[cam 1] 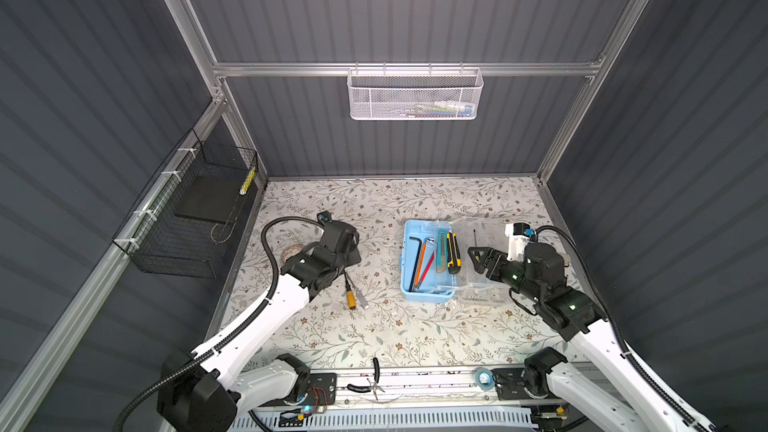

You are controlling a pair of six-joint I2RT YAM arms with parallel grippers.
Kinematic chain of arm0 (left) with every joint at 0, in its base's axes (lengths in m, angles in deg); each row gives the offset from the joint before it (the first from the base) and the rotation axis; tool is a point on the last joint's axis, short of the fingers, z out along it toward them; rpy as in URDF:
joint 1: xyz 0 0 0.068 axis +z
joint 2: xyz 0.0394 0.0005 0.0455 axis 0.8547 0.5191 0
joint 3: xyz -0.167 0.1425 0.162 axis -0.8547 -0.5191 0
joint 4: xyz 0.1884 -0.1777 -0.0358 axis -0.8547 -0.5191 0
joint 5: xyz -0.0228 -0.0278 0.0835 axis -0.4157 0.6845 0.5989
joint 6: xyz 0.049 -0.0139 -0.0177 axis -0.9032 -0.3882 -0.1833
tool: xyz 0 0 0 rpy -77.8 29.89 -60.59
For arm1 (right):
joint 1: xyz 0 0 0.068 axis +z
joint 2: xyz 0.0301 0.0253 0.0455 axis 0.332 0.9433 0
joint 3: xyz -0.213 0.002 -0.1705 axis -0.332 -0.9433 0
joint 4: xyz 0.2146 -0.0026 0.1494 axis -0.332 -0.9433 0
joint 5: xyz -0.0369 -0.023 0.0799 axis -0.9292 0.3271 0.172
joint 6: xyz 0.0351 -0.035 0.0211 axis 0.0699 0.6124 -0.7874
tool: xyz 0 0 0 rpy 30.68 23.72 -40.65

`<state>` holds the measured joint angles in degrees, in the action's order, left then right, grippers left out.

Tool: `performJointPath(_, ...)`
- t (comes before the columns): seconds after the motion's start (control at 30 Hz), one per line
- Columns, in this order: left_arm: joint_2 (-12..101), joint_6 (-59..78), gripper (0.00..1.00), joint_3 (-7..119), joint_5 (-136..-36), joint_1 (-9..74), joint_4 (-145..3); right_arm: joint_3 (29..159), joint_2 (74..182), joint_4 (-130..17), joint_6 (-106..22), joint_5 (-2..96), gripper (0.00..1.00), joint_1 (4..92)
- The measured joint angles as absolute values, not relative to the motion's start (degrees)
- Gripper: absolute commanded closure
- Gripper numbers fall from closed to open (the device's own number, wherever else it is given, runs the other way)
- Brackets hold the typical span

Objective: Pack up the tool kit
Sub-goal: 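Lift the clear-handled screwdriver and carry it over the blue box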

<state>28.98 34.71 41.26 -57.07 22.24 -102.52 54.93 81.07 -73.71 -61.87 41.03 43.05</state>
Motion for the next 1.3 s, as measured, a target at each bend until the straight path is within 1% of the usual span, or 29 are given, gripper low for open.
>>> performJointPath(0.13, 38.5, 35.8, 1.0, 49.9, -58.1, 12.4, -95.4, 54.8, 77.9, -74.3, -62.7, 38.2, 0.21, 42.6)
performJointPath(0.23, 48.2, 36.1, 1.0, 56.0, -61.2, 7.5, -89.6, 54.7, 75.0, -75.7, -63.4, 36.2, 0.21, 41.4)
performJointPath(0.33, 56.3, 37.0, 1.0, 60.8, -64.7, 4.6, -85.8, 54.7, 72.5, -77.3, -63.6, 34.9, 0.21, 40.1)
performJointPath(0.43, 60.7, 38.9, 1.0, 62.1, -67.9, 3.6, -82.1, 54.8, 70.6, -79.7, -63.6, 34.1, 0.21, 39.0)
performJointPath(0.8, 68.5, 42.4, 1.0, 70.8, -75.9, 2.2, -77.2, 54.8, 69.2, -84.3, -63.5, 33.8, 0.21, 38.0)
performJointPath(1.13, 74.1, 42.6, 1.0, 73.4, -78.3, -0.6, -77.7, 54.8, 69.5, -84.7, -63.5, 34.2, 0.2, 37.7)
performJointPath(1.3, 74.7, 42.7, 1.0, 73.4, -78.3, -0.9, -79.1, 54.7, 69.2, -84.9, -63.5, 34.2, 0.21, 37.5)
